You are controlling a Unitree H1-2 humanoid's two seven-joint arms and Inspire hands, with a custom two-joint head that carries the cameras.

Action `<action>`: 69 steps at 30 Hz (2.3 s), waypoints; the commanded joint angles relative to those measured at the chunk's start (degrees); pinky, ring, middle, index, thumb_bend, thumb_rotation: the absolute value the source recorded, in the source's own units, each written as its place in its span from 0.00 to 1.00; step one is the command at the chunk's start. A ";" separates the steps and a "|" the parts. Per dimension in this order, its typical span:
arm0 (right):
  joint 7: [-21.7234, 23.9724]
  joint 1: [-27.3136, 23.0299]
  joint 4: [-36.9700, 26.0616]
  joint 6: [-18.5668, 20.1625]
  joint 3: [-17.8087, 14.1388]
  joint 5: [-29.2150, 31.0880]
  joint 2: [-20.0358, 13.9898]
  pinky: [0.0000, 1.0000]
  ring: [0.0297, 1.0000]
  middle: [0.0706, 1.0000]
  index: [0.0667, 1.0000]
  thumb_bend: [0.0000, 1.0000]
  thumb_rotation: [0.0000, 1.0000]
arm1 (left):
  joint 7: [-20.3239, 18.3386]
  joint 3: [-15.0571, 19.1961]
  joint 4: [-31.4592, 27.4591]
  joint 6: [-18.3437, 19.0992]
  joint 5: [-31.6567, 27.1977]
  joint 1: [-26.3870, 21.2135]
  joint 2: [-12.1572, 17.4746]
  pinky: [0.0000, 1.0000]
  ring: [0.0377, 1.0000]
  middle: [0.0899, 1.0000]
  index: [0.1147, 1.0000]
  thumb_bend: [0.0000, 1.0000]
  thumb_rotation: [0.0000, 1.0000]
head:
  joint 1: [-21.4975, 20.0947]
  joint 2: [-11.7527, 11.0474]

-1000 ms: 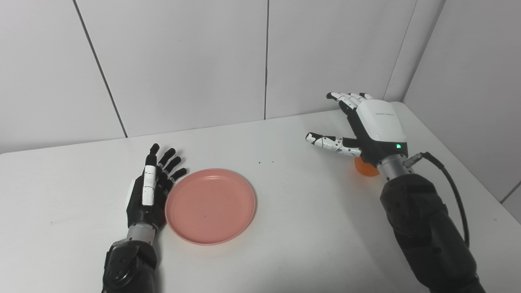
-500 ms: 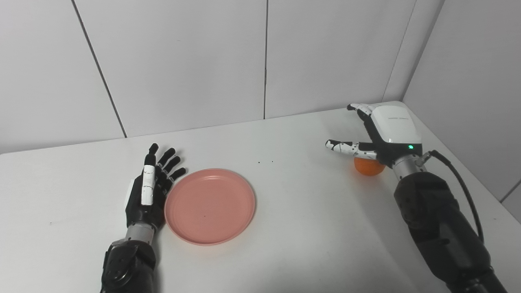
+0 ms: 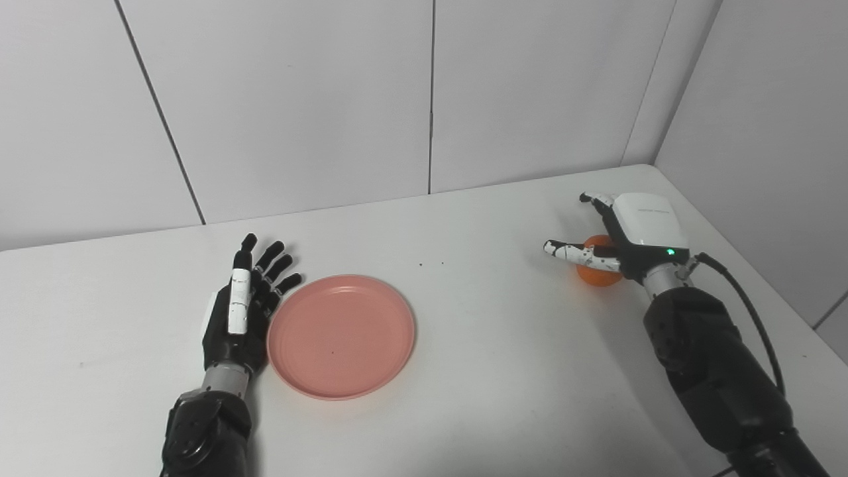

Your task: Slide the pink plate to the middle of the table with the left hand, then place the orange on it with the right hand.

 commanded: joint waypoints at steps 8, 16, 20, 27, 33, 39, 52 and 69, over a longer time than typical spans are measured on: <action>-5.02 -2.62 3.99 -1.36 0.90 0.83 -2.62 0.79 0.79 0.78 0.78 0.86 0.95 | 0.64 0.18 0.03 2.65 -0.29 0.54 0.08 0.79 0.88 0.88 0.98 0.91 0.79 | 0.44 0.06; -5.82 -3.76 6.10 -1.31 2.13 2.32 -3.33 0.80 0.79 0.78 0.79 0.84 0.94 | 0.64 0.34 -0.15 2.39 -0.19 0.75 0.32 0.77 0.88 0.87 0.99 0.91 0.80 | 0.67 0.07; -5.42 -4.08 5.70 -0.73 2.70 2.34 -3.31 0.80 0.80 0.79 0.79 0.85 0.93 | 0.58 0.35 -0.22 2.32 -0.16 0.81 0.32 0.76 0.88 0.88 0.99 0.92 0.80 | 0.72 0.11; -5.15 -4.08 6.86 -0.01 4.17 1.65 -3.22 0.78 0.79 0.78 0.78 0.85 0.94 | 1.24 0.29 -1.34 3.17 0.01 1.42 -0.14 0.78 0.87 0.87 0.98 0.92 0.80 | 1.24 0.58; -4.58 -3.96 9.15 0.94 5.05 2.25 -2.64 0.67 0.74 0.77 0.76 0.87 0.92 | 1.39 0.26 -1.93 3.60 0.09 1.73 -0.07 0.77 0.87 0.86 0.99 0.94 0.80 | 1.52 0.90; -4.68 -3.82 12.88 1.63 6.46 2.28 -1.73 0.57 0.67 0.72 0.71 0.85 0.83 | 1.87 0.26 -2.26 3.92 0.11 1.79 -0.08 0.76 0.86 0.85 0.98 0.94 0.80 | 1.70 1.11; -11.29 -2.16 18.23 -2.55 7.14 6.09 -1.59 0.17 0.19 0.21 0.28 0.59 0.57 | 1.97 0.25 -4.66 6.50 -0.21 2.39 -0.18 0.78 0.86 0.85 0.97 0.94 0.79 | 2.06 1.82; -5.94 -2.00 12.63 -0.76 7.31 10.70 -3.43 0.14 0.17 0.20 0.27 0.59 0.51 | 2.18 0.34 -4.18 6.55 -0.25 1.81 -0.86 0.78 0.85 0.83 0.97 0.94 0.78 | 2.48 2.04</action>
